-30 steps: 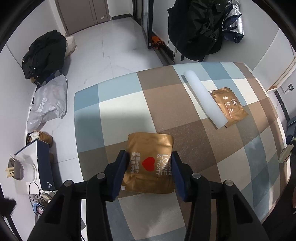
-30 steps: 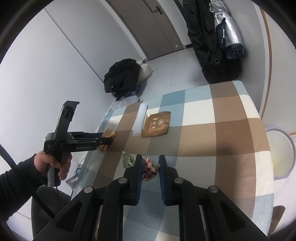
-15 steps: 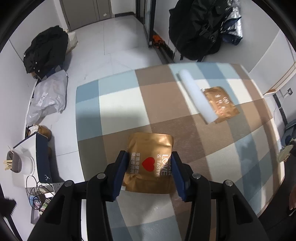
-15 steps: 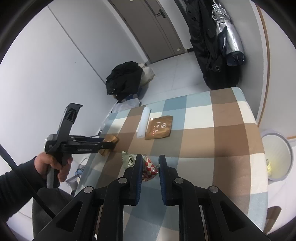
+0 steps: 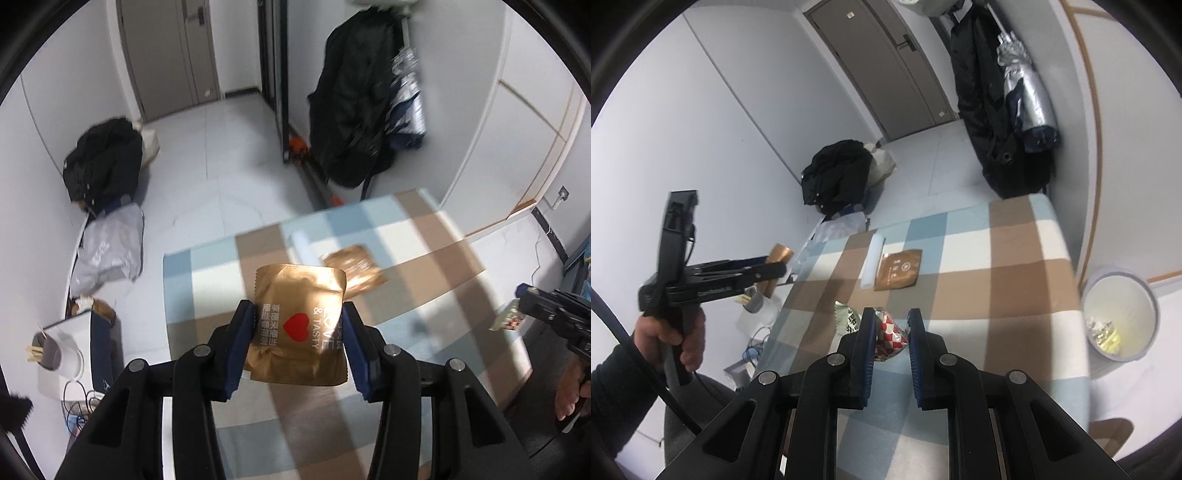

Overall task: Collect trash
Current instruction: 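Lift the gold packet and red-white wrapper and carry them toward the bin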

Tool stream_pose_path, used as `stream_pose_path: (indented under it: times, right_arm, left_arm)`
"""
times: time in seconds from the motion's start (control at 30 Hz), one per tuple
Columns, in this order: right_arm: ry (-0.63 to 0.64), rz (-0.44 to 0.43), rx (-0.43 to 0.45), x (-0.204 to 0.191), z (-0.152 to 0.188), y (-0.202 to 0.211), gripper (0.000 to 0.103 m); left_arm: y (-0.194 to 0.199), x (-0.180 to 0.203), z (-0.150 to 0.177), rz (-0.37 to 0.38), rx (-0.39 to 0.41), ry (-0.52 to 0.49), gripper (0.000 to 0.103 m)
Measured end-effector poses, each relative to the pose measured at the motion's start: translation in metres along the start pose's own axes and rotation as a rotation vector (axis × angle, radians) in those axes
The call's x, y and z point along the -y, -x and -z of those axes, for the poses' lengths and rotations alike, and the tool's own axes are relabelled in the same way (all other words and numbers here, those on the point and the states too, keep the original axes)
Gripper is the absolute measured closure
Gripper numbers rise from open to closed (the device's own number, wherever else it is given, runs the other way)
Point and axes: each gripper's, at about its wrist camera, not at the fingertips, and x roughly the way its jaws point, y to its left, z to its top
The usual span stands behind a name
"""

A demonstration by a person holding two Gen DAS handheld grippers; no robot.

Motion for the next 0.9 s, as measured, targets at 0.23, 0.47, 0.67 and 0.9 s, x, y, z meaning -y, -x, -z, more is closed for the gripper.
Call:
stream_pose_path:
  times: [0.23,0.47,0.67,0.9]
  right_arm:
    - [-0.002,0.02,0.067,0.011,-0.013,0.046,0.087]
    - [-0.001,0.054,0.152,0.028,-0.031,0.095,0.087]
    - [-0.05,0.091,0.218,0.055,-0.045,0.136,0.087]
    - [-0.092,0.147,0.254,0.093,-0.057,0.172,0.087]
  left_arm:
    - [0.037,0.042,-0.015,0.07,0.105,-0.018,0.061]
    - [0.056,0.086,-0.029,0.165,0.175,-0.039,0.061]
    - [0.055,0.117,-0.045,0.258,0.186,-0.016,0.061]
    - [0.052,0.163,-0.065,0.309,0.185,-0.056,0.061]
